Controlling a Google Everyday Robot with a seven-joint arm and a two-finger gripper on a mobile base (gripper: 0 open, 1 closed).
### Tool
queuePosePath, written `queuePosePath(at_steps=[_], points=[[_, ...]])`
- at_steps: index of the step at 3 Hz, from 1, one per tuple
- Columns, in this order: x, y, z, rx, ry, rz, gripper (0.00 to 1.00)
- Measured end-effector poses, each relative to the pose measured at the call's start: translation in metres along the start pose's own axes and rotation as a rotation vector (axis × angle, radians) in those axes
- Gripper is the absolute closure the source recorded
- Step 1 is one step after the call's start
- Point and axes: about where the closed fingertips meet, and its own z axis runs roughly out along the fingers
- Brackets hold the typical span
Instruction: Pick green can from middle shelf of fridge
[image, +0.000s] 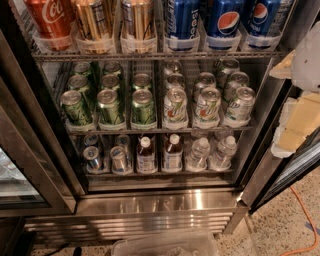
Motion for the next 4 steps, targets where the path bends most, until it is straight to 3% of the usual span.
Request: queuePosePath(at_steps=[1, 2, 4], points=[[0.0, 0.0, 0.0, 0.0, 0.0, 0.0, 0.0], [-0.008, 0.015, 0.022, -0.015, -0.051, 0.018, 0.0], [-0.06, 0.082, 0.088, -0.073, -0.225, -0.02, 0.0]])
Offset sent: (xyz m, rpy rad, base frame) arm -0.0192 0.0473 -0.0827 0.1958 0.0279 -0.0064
